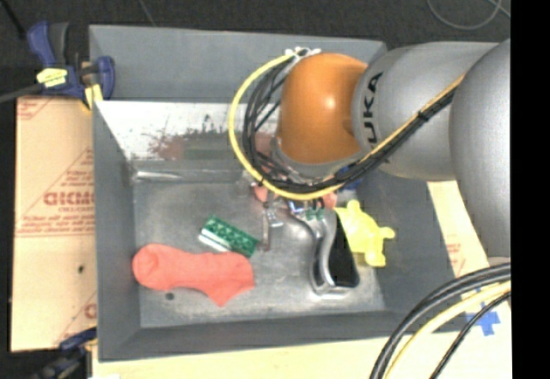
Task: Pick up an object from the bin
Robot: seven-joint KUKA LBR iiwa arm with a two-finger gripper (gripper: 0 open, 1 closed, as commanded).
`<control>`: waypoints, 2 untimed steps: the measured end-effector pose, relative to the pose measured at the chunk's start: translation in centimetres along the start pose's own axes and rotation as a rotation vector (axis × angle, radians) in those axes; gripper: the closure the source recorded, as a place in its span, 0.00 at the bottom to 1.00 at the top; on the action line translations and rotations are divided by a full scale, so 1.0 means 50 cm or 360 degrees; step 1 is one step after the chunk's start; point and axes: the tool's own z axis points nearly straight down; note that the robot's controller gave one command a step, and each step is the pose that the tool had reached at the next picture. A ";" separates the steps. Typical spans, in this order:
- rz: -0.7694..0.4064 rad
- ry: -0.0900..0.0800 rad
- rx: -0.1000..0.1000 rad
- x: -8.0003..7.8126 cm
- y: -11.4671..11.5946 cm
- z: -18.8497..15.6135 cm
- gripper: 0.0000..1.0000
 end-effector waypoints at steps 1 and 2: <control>0.0262 -0.0010 -0.0010 0.048 0.063 0.149 1.00; 0.0261 -0.0010 -0.0009 0.048 0.063 0.149 1.00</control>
Offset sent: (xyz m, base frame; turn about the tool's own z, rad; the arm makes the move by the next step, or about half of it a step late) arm 0.0000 0.0000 0.0000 0.0000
